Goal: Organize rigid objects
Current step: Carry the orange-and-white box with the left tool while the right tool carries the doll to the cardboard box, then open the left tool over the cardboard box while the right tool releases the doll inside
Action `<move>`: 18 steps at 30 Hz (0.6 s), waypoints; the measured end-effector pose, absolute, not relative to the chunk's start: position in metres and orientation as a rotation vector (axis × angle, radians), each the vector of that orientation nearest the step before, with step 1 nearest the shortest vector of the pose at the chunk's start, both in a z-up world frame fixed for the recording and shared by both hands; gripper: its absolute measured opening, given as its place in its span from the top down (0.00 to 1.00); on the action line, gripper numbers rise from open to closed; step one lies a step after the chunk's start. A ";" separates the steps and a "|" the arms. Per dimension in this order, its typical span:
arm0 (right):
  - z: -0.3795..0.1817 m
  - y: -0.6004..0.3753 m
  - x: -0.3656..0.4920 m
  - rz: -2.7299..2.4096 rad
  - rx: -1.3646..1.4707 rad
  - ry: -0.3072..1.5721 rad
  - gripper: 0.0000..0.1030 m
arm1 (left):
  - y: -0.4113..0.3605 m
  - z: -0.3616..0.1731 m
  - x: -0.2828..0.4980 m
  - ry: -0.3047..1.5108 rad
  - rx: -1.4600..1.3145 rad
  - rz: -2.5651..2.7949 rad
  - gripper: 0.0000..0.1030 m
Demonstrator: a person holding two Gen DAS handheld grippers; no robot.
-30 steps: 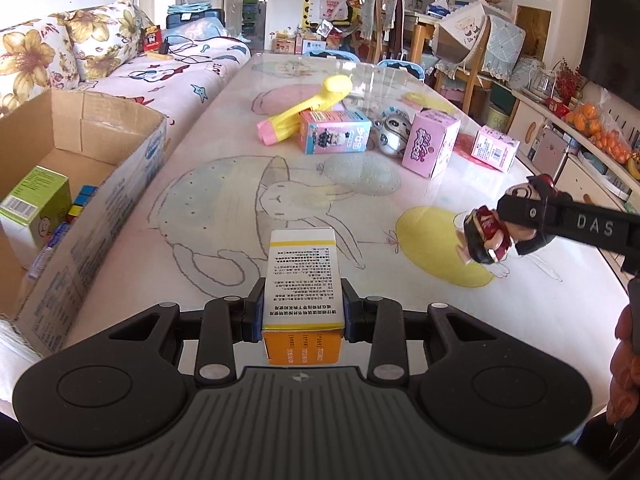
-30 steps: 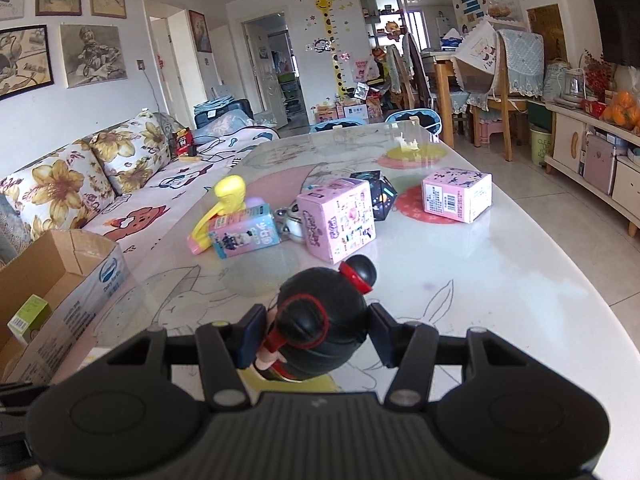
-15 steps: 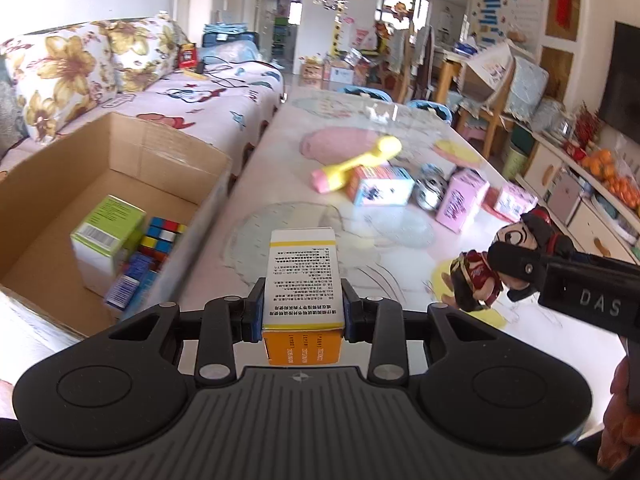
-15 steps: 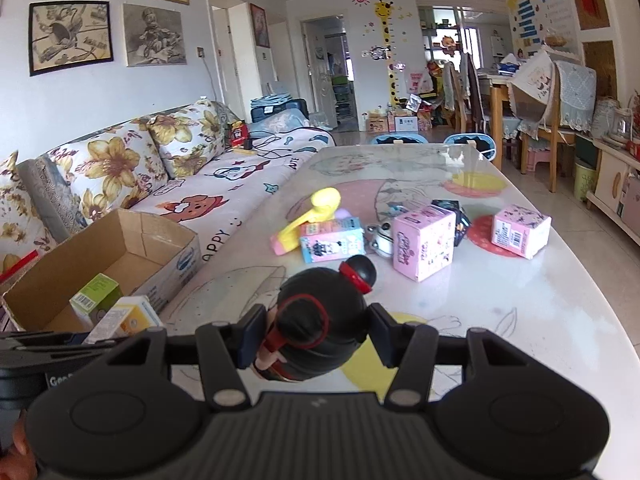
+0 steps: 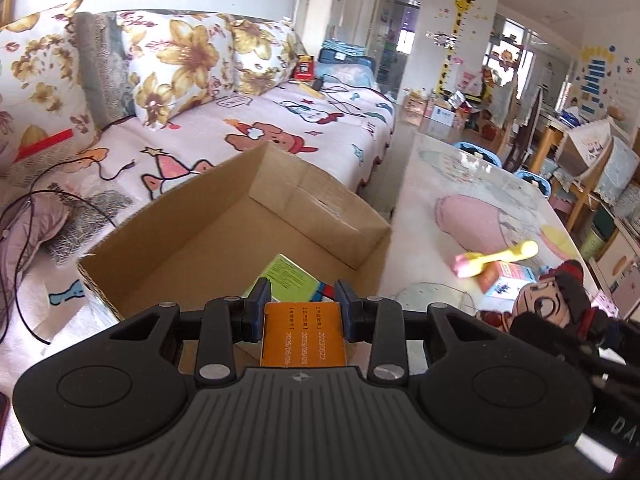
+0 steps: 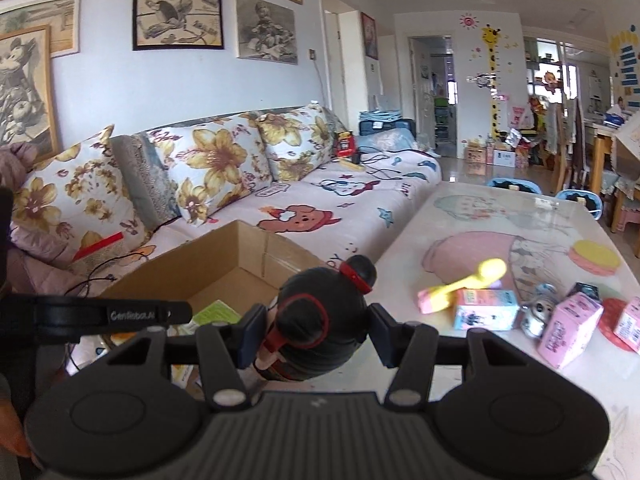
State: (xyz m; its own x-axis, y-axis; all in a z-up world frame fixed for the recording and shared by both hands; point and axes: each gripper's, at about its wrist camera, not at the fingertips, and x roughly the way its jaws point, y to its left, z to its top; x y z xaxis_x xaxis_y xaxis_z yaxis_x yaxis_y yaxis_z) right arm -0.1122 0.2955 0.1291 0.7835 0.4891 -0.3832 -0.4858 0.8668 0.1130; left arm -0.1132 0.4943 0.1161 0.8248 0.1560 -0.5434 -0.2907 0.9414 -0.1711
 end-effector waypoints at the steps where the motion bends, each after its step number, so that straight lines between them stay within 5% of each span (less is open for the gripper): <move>1: 0.128 0.305 -0.110 0.549 0.004 0.420 0.47 | 0.500 0.116 -0.110 0.554 -0.259 0.255 0.60; 18: 0.092 0.396 -0.088 0.783 -0.024 0.540 0.47 | 0.551 0.109 -0.099 0.586 -0.342 0.357 0.60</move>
